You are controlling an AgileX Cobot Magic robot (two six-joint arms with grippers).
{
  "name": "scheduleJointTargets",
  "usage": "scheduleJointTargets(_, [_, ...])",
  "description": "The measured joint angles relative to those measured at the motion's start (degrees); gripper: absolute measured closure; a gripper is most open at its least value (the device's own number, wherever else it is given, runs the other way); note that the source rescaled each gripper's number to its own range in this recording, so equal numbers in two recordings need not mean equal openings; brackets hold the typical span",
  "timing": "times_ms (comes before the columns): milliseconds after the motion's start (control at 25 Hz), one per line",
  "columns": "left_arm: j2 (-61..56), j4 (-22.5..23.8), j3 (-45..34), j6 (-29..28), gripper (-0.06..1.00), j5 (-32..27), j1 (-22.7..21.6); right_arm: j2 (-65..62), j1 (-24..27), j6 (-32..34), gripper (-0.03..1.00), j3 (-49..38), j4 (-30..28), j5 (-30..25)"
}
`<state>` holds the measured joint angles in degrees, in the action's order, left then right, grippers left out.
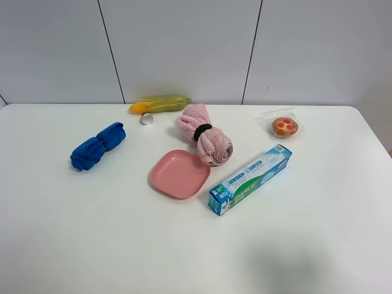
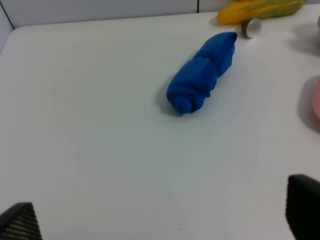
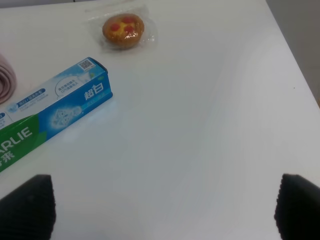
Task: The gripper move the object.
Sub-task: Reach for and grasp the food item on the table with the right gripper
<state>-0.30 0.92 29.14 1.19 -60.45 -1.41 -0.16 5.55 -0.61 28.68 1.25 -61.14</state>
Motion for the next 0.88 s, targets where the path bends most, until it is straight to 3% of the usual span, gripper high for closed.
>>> scheduleJointTargets(40, [0.0,0.0,0.0,0.0,-0.06,0.0,0.0,0.0,0.0,0.0,0.21,0.0,0.0,0.0])
scheduleJointTargets(880, [0.0,0.0,0.0,0.0,-0.06,0.0,0.0,0.0,0.0,0.0,0.21,0.0,0.0,0.0])
